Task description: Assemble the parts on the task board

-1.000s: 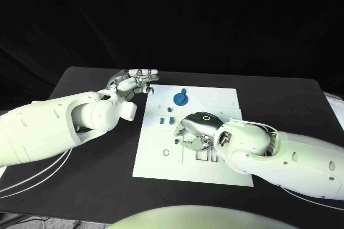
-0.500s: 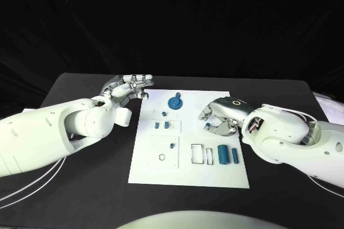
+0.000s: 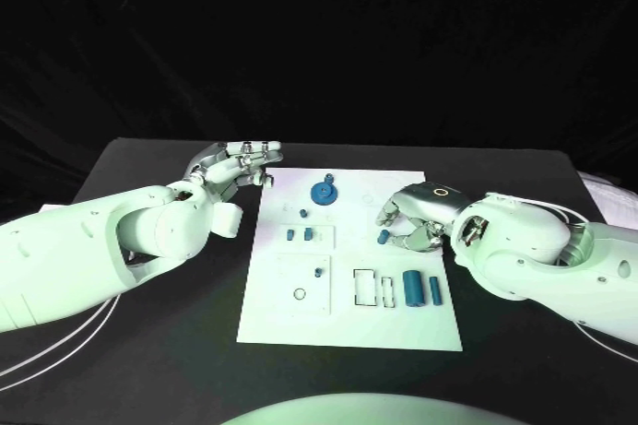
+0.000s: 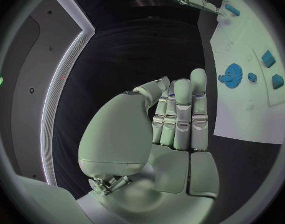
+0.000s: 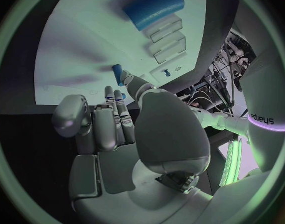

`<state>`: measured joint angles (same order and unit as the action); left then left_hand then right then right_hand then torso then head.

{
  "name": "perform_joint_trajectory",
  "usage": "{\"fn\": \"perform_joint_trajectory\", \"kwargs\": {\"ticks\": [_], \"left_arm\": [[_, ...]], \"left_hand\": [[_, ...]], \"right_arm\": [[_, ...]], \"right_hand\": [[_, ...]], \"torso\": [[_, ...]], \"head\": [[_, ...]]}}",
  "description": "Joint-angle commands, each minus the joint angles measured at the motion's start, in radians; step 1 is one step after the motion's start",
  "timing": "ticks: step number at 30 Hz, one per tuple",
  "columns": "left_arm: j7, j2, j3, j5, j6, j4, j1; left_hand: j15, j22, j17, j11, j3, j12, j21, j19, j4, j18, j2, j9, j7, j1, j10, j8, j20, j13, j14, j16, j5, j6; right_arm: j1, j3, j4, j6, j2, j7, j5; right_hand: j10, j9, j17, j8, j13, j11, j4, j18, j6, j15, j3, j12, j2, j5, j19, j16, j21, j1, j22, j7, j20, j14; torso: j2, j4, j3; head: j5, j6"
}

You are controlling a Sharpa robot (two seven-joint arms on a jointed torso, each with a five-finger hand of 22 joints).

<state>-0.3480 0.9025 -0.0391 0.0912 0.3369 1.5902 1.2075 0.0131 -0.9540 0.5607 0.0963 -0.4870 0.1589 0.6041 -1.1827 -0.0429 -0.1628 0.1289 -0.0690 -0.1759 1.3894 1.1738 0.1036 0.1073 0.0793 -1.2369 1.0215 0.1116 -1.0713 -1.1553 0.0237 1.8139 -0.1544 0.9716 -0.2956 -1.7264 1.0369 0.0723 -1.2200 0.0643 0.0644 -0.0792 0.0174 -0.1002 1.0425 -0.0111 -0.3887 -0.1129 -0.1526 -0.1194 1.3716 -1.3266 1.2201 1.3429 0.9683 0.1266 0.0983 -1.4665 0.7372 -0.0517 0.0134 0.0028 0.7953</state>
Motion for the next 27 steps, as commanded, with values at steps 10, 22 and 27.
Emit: {"fn": "perform_joint_trajectory", "kwargs": {"ticks": [10, 22, 27], "left_arm": [[-0.003, -0.001, 0.001, 0.004, -0.021, 0.0, 0.0], [-0.002, -0.002, 0.001, 0.004, -0.023, -0.004, 0.0], [-0.002, -0.002, 0.001, 0.004, -0.024, -0.006, 0.0]], "left_hand": [[-0.003, 0.001, -0.001, 0.001, 0.005, 0.006, -0.006, 0.002, -0.001, -0.02, -0.005, 0.002, 0.002, 0.008, -0.007, 0.004, 0.002, 0.0, 0.007, -0.005, 0.001, 0.005], [-0.003, 0.001, -0.001, 0.001, 0.005, 0.006, -0.006, 0.002, -0.001, -0.02, -0.005, 0.002, 0.002, 0.008, -0.007, 0.004, 0.002, 0.0, 0.007, -0.005, 0.001, 0.005], [-0.003, 0.001, -0.001, 0.001, 0.005, 0.006, -0.006, 0.002, -0.001, -0.02, -0.005, 0.002, 0.002, 0.008, -0.007, 0.004, 0.002, 0.0, 0.007, -0.005, 0.001, 0.005]], "right_arm": [[0.011, 0.002, -0.027, 0.054, -0.036, 0.0, -0.017], [0.015, 0.002, -0.039, -0.016, -0.049, -0.01, -0.037], [0.015, 0.001, -0.017, -0.087, -0.038, -0.009, -0.04]], "right_hand": [[0.108, 0.013, 0.0, 0.025, 0.002, 0.009, -0.015, -0.012, 0.082, -0.004, -0.03, -0.036, 0.032, 0.009, 0.007, 0.003, -0.007, 0.021, 0.001, -0.003, -0.01, -0.042], [0.174, 0.028, -0.016, 0.045, 0.005, 0.026, -0.011, -0.009, 0.138, -0.018, -0.067, -0.037, 0.068, 0.046, 0.017, -0.009, 0.004, 0.041, 0.017, -0.014, -0.025, -0.046], [0.186, 0.032, -0.022, 0.047, 0.005, 0.028, -0.007, -0.008, 0.144, -0.02, -0.079, -0.033, 0.075, 0.051, 0.02, -0.014, 0.008, 0.046, 0.024, -0.014, -0.028, -0.048]], "torso": [[0.001, 0.0005, -0.0001], [0.0, 0.0008, -0.0003], [0.0, 0.0007, -0.0004]], "head": [[0.003, 0.006], [0.002, 0.008], [-0.001, 0.005]]}}
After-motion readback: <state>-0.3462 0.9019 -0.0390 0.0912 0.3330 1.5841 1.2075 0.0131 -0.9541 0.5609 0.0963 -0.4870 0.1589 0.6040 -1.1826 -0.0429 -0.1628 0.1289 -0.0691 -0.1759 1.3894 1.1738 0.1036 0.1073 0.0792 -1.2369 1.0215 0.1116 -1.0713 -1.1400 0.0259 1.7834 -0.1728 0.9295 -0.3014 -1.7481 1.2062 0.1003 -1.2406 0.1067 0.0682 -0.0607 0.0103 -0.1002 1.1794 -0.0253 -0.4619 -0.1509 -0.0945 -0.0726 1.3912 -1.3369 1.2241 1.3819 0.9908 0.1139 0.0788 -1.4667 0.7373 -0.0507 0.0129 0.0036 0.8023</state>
